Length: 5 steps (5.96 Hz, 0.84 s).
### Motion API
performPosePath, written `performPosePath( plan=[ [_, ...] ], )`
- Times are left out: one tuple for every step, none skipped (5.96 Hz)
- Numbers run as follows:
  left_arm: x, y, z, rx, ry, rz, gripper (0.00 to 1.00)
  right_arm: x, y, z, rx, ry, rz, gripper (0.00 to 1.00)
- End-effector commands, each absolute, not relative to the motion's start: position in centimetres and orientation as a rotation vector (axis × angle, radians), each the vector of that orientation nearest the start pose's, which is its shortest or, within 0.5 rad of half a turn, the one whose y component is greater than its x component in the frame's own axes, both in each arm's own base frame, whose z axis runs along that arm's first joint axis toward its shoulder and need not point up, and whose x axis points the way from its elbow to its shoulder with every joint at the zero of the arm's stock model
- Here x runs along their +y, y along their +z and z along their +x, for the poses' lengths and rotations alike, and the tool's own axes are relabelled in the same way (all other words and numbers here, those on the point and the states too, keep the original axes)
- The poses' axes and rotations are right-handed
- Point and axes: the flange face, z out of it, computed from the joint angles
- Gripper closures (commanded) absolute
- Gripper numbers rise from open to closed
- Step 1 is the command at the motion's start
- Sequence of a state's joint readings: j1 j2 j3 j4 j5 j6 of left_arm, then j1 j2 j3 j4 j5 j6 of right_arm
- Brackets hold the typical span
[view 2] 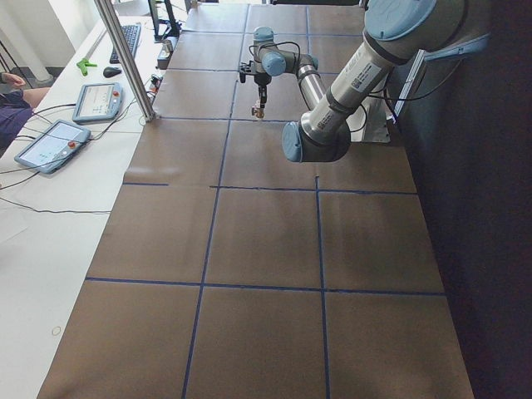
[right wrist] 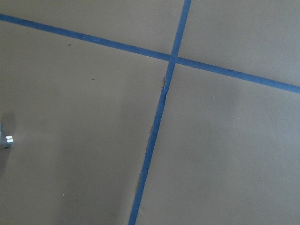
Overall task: Assemble PPR valve and pipe with both arms
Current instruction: 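Carry the held valve with the left gripper to the table center, then lower the valve upright onto the table center and open the left gripper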
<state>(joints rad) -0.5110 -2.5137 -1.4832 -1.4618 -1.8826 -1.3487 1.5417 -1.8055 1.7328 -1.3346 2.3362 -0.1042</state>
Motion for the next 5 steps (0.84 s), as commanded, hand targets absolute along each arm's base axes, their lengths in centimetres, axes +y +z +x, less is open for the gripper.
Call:
performPosePath(
  plan=[
    [-45.08, 12.40, 59.71, 0.788, -0.155, -0.019, 1.00, -40.40, 65.94, 5.25, -0.758, -0.189, 0.183, 0.00],
    [-44.90, 12.40, 59.84, 0.788, -0.152, -0.020, 0.97, -40.40, 65.93, 5.24, -0.760, -0.189, 0.183, 0.00],
    [-44.81, 12.38, 59.91, 0.789, -0.150, -0.020, 0.94, -40.40, 65.93, 5.24, -0.760, -0.189, 0.183, 0.00],
    [-44.83, 12.42, 59.95, 0.789, -0.152, -0.021, 0.92, -40.41, 65.92, 5.24, -0.760, -0.190, 0.185, 0.00],
    [-44.87, 12.40, 60.04, 0.802, -0.152, -0.017, 0.82, -40.40, 65.93, 5.24, -0.760, -0.189, 0.183, 0.00]
  ],
)
